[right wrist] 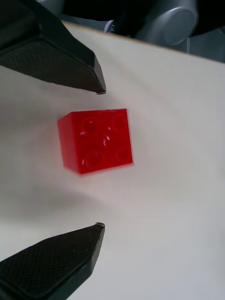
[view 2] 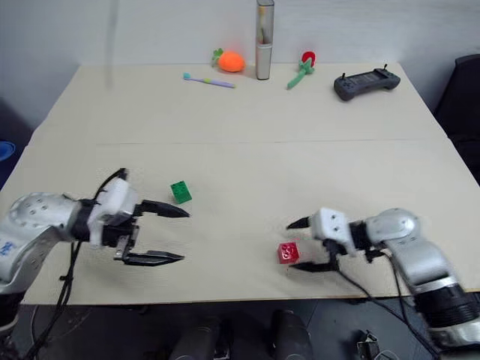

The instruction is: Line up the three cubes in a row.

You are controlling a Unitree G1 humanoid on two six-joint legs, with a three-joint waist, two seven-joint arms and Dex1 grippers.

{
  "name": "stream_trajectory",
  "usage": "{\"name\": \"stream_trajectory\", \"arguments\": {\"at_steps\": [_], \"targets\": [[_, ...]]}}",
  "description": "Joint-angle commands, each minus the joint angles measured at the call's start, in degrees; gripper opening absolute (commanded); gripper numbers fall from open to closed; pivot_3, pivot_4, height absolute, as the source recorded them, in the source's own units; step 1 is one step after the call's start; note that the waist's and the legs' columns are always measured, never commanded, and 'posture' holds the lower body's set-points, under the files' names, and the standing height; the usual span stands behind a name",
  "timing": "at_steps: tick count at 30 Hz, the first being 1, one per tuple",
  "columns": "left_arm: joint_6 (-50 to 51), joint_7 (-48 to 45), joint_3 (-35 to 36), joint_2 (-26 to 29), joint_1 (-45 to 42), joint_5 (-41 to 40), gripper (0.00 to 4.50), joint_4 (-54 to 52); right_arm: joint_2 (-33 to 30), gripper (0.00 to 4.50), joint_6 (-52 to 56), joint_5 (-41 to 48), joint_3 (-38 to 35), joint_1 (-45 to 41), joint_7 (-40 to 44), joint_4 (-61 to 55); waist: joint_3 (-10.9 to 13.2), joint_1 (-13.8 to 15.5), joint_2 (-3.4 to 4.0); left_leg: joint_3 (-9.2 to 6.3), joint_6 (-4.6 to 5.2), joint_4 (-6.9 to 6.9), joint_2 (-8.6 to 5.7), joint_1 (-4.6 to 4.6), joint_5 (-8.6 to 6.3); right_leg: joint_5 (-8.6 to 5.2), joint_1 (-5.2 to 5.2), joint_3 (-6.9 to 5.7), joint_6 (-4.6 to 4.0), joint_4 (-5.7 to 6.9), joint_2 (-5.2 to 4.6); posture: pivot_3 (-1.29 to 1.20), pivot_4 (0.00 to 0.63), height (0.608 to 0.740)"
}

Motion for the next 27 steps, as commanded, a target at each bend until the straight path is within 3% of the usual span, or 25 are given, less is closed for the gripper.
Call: {"name": "stream_trajectory", "arguments": {"at_steps": [1,4,9,14,21,24,27], "targets": [[0.48,2.87,10.78,0.27,9.23,-0.23,4.50,-4.29,-2.30,4.48,6.27,7.59,-5.20,-1.23,1.17,-4.96,-0.02,0.07,-0.04,-0.06,0.00,0.01,0.01,0.02,0.00,-0.01,0.06,-0.05,-0.01,-0.02,0.00,0.00,0.150,0.740],[-0.82,6.25,21.86,-2.72,22.12,3.85,4.50,-3.23,-3.59,4.48,11.80,12.83,-8.05,-3.92,1.49,-5.73,-0.01,0.07,-0.03,-0.05,0.01,-0.06,0.01,0.10,-0.05,-0.01,0.10,-0.01,-0.02,-0.12,-0.04,0.00,0.150,0.740],[-1.50,7.24,33.40,-6.44,34.07,4.37,4.50,-3.56,-3.06,4.48,12.57,12.67,-7.38,-5.69,1.19,-4.79,-0.02,0.68,-0.11,-0.10,0.04,-0.06,0.00,0.07,-0.23,-0.01,0.09,-0.04,-0.03,-0.39,-0.12,0.00,0.150,0.740],[-4.53,7.30,36.15,-6.85,37.75,5.80,4.50,-2.36,-1.59,4.48,11.90,11.86,-5.87,-7.18,0.92,-4.36,-0.02,1.31,-0.10,-0.06,0.06,-0.05,0.00,0.06,-0.42,-0.01,0.08,-0.02,-0.03,-0.49,-0.14,0.00,0.150,0.740],[-3.33,8.43,22.61,1.17,20.70,5.88,4.50,1.20,-0.54,4.48,12.75,12.10,-5.37,-8.71,0.25,-5.15,-0.03,1.58,-0.09,-0.06,-0.15,-0.04,-0.01,0.03,-0.48,0.04,0.06,-0.02,-0.07,-0.44,-0.17,0.00,0.150,0.740],[-3.38,9.29,10.06,3.52,5.23,9.26,4.50,6.89,-0.16,4.48,13.62,12.93,-5.98,-7.85,-0.82,-6.65,-0.02,1.59,-0.09,-0.03,0.03,-0.08,-0.01,0.01,-0.36,0.04,0.03,-0.04,-0.06,-0.43,-0.12,0.00,0.150,0.740],[-3.63,9.29,-2.01,2.10,-9.94,14.34,4.50,13.84,-0.04,4.48,14.64,13.83,-7.05,-5.83,-2.31,-9.20,-0.03,1.61,-0.11,0.03,0.06,-0.08,-0.04,-0.04,-0.32,0.06,-0.01,-0.07,-0.04,-0.13,-0.06,0.00,0.150,0.740]]}}
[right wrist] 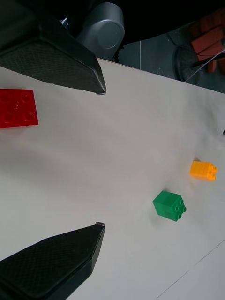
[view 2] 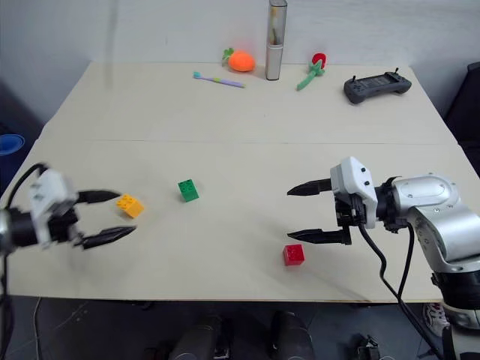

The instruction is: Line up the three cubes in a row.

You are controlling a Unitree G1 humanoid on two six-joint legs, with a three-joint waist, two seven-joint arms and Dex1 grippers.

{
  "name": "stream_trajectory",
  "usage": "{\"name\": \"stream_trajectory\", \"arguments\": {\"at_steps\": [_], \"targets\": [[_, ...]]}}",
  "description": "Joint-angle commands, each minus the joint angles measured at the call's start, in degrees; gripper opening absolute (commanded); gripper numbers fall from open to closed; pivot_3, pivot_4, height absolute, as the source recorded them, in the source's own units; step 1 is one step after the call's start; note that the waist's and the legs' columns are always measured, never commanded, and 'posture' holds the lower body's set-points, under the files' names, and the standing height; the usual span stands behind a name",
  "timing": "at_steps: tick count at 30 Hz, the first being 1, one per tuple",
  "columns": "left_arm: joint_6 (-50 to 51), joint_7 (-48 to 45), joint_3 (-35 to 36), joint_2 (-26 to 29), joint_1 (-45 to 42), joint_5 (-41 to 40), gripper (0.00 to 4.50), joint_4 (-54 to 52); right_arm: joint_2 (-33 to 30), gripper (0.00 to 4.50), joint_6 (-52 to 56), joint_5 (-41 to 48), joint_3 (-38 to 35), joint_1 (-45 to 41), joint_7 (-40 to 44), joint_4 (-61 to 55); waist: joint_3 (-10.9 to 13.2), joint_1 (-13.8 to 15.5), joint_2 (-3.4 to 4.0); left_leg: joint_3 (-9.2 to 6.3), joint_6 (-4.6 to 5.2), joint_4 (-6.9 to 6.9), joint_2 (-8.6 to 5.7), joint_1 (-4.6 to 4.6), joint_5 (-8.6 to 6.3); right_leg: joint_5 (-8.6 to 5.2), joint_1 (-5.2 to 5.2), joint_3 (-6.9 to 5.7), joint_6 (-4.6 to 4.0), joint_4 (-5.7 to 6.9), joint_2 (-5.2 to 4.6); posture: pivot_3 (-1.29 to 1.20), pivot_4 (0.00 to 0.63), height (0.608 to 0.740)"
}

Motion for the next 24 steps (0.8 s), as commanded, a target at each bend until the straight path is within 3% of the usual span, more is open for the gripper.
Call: {"name": "stream_trajectory", "arguments": {"at_steps": [1,7,13,17,24], "targets": [[-1.29,0.13,-12.20,-1.30,-12.80,7.00,4.50,7.86,-0.22,4.48,0.81,1.77,-2.16,2.01,-1.89,-4.58,-0.01,0.03,-0.02,0.03,0.03,0.01,-0.03,0.00,0.03,0.00,0.00,0.00,0.01,0.01,0.01,0.00,0.150,0.740],[-0.46,-1.20,-26.11,-7.98,-29.65,15.36,4.50,23.14,0.46,4.48,2.68,3.43,-5.16,7.22,-7.52,-10.82,-0.01,-0.29,-0.06,0.31,0.17,0.10,-0.12,-0.01,0.12,0.05,-0.04,0.01,0.17,0.03,0.31,0.00,0.150,0.740],[-6.58,-0.02,-30.31,-13.96,-36.38,21.00,4.50,35.25,0.57,4.48,3.85,4.65,-6.79,10.36,-11.22,-14.90,0.02,0.03,-0.12,0.18,0.19,0.58,-0.02,-0.14,0.10,0.07,-0.04,0.13,0.19,0.19,0.32,0.00,0.150,0.740],[-10.43,-2.78,-32.19,-15.83,-38.44,23.41,3.61,40.25,0.25,4.50,4.31,5.26,-7.32,10.63,-12.72,-15.84,0.02,0.02,-0.13,0.12,0.22,0.69,-0.02,-0.19,0.09,0.08,-0.03,0.09,0.20,0.23,0.07,0.00,0.150,0.740],[-11.07,-4.92,-32.26,-17.98,-38.61,24.31,1.48,42.31,-0.22,4.50,4.70,5.84,-7.05,10.09,-13.69,-16.22,0.04,0.04,-0.16,0.10,0.26,0.75,-0.05,-0.26,0.05,0.09,-0.03,0.04,0.23,0.21,0.05,0.00,0.150,0.740]]}}
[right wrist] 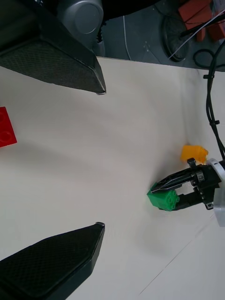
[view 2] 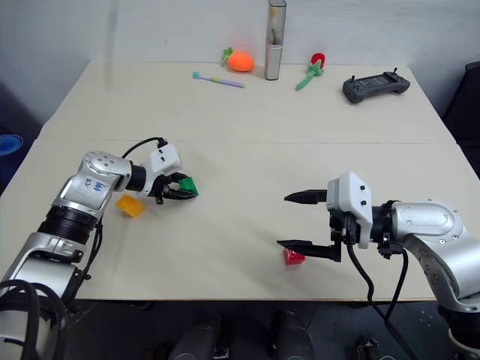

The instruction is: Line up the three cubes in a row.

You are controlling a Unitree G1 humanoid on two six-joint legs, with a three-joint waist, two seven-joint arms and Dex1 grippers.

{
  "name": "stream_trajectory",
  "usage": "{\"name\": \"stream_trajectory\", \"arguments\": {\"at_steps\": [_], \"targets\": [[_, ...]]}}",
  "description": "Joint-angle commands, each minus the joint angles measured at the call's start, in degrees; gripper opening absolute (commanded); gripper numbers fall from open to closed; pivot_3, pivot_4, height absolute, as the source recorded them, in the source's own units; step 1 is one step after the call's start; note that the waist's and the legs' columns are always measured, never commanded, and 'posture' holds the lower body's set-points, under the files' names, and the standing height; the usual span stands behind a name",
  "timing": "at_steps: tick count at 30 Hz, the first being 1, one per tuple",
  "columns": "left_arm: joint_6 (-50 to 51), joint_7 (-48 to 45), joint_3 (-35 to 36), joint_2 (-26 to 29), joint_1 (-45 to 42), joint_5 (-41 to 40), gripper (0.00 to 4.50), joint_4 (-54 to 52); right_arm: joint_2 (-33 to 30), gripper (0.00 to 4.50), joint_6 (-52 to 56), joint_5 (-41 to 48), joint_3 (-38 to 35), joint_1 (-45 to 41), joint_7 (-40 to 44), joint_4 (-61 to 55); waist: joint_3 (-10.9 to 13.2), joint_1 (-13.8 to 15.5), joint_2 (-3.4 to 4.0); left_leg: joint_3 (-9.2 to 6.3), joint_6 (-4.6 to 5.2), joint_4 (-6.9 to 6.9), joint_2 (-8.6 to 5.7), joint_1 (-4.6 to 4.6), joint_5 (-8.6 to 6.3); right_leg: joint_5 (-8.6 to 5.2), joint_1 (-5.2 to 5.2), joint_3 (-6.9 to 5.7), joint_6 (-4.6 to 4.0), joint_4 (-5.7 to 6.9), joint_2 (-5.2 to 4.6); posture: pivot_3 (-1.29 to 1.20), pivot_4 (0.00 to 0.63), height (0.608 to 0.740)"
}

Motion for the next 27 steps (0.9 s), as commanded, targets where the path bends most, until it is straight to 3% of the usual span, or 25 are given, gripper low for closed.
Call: {"name": "stream_trajectory", "arguments": {"at_steps": [1,5,9,14,18,21,27], "targets": [[-0.66,-0.95,0.78,0.00,-0.54,0.59,1.50,-0.49,-0.80,4.50,-0.01,1.43,-1.84,-0.42,-0.22,-2.07,0.00,0.00,0.00,0.00,0.00,0.00,-0.01,0.00,0.00,0.00,0.00,0.00,0.00,0.01,-0.01,0.00,0.150,0.740],[0.17,-3.99,2.49,0.65,1.12,-2.31,1.50,-5.90,-1.54,4.50,-0.05,1.21,-2.12,0.28,0.76,-1.77,0.00,-0.01,0.00,0.00,0.02,0.01,-0.01,0.00,0.00,0.01,0.00,0.01,0.01,0.01,-0.02,0.00,0.150,0.740],[5.96,-14.57,3.17,4.77,8.70,-12.02,1.50,-28.78,-4.00,4.50,-0.40,1.53,-2.65,3.53,4.56,-2.30,0.00,-0.10,0.00,-0.03,0.05,0.01,0.00,-0.05,-0.02,0.01,0.00,0.00,0.01,-0.06,-0.03,0.00,0.150,0.740],[16.19,-7.91,-1.95,4.22,16.79,-10.57,1.50,-46.38,-5.43,4.50,0.40,2.10,-4.57,7.83,5.51,-3.96,0.00,0.05,0.00,-0.05,0.08,0.00,-0.02,0.28,-0.03,0.03,0.29,0.11,0.05,-0.10,-0.10,0.00,0.150,0.740],[22.22,-2.09,-4.75,2.95,19.04,-8.50,1.50,-51.91,-6.60,4.50,0.59,2.17,-5.33,10.55,6.15,-5.67,0.01,0.22,-0.01,-0.11,0.10,0.01,-0.01,0.17,-0.04,0.05,0.27,0.09,0.09,-0.11,-0.10,0.00,0.150,0.740],[21.36,0.22,-8.68,3.32,20.52,-5.44,1.50,-53.90,-7.20,4.50,1.29,3.08,-6.36,11.62,6.27,-6.12,0.00,0.19,-0.01,-0.11,0.10,0.01,-0.01,0.20,-0.04,0.05,0.28,0.10,0.09,-0.13,-0.10,0.00,0.150,0.740],[22.77,3.21,-9.12,1.76,19.57,-4.94,1.50,-53.55,-7.38,4.50,1.47,3.44,-6.26,11.65,5.78,-6.14,0.00,0.22,-0.01,-0.12,0.10,0.01,0.00,0.20,-0.05,0.05,0.27,0.10,0.09,-0.34,-0.11,0.00,0.150,0.740]]}}
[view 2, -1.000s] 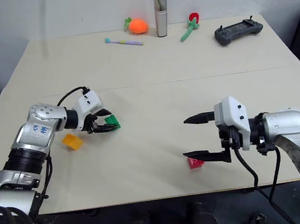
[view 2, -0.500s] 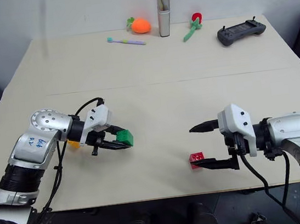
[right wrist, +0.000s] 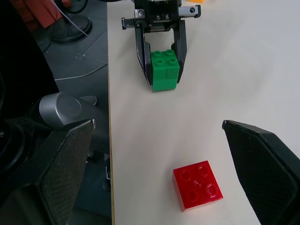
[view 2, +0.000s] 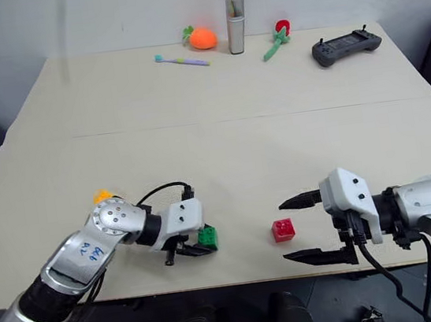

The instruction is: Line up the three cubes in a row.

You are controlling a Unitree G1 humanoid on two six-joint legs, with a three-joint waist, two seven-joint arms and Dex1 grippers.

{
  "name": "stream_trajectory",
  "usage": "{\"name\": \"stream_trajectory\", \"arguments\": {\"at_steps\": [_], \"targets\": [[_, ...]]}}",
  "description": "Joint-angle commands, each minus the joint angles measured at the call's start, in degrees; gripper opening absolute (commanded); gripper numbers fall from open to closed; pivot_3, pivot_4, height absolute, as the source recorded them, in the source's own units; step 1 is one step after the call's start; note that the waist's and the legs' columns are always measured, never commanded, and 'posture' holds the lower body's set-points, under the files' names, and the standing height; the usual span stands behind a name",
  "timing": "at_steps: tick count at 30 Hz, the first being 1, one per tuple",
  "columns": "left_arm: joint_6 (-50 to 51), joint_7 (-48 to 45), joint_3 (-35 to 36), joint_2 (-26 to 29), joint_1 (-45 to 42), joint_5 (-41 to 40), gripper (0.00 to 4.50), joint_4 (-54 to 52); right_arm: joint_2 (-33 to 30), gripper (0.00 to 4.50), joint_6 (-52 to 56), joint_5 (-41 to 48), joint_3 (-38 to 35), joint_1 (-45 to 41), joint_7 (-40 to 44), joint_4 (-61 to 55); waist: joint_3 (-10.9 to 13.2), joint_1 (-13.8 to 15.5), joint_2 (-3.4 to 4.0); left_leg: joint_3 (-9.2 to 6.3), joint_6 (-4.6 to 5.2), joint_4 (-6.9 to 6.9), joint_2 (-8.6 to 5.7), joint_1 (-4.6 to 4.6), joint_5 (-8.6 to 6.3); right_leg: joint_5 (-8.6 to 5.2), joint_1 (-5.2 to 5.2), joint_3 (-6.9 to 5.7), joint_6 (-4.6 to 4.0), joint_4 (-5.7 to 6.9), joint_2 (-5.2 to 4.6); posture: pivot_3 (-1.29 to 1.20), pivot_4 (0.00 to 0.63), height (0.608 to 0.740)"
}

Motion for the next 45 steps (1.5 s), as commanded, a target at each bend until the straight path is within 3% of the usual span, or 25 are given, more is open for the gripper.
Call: {"name": "stream_trajectory", "arguments": {"at_steps": [1,22,31,35,41,45], "targets": [[0.11,0.81,0.59,-0.46,-0.66,-0.31,1.50,-1.66,-0.76,4.50,-0.31,0.94,-1.46,-0.24,-0.06,-1.60,0.00,0.01,0.00,0.00,0.01,0.00,0.00,0.00,0.00,0.00,0.00,0.00,0.00,-0.02,0.00,0.00,0.150,0.740],[-0.67,-0.01,0.54,0.54,0.46,-2.21,1.50,-1.58,-0.18,4.50,-1.89,-0.66,1.18,-1.81,-0.14,-0.29,0.00,0.03,0.00,-0.01,0.02,0.00,0.00,-0.01,-0.01,0.00,0.01,-0.02,0.00,-0.08,-0.01,0.00,0.150,0.740],[3.00,-0.38,4.00,0.38,0.67,-6.62,4.35,-3.40,-0.29,4.50,-2.40,-1.31,1.97,-2.69,0.07,0.29,0.00,-0.01,0.00,-0.01,0.02,0.00,0.00,-0.01,-0.01,0.00,0.01,-0.02,0.00,-0.07,0.00,0.00,0.150,0.740],[8.73,-0.67,9.74,1.03,-0.24,-12.37,4.44,-5.25,-0.17,4.50,-3.02,-2.03,3.03,-4.64,0.69,1.92,0.00,-0.07,0.00,-0.01,0.02,0.00,0.00,-0.02,-0.01,0.00,0.01,-0.02,0.00,-0.07,-0.01,0.00,0.150,0.740],[13.45,-0.80,20.50,7.09,-1.88,-17.97,4.44,-4.19,0.91,4.50,-4.48,-3.06,5.50,-10.00,1.82,5.92,0.00,-0.15,0.00,-0.01,0.00,0.00,0.00,-0.01,0.00,0.00,0.00,-0.03,0.00,-0.08,0.01,0.00,0.150,0.740],[15.79,-1.81,35.87,14.31,2.74,-21.99,4.44,-1.61,2.06,4.50,-3.79,-1.69,6.65,-14.64,2.68,8.28,0.01,-0.56,0.00,0.01,-0.02,-0.01,0.02,-0.02,-0.02,0.00,-0.03,-0.02,0.00,-0.08,0.04,0.00,0.150,0.740]]}}
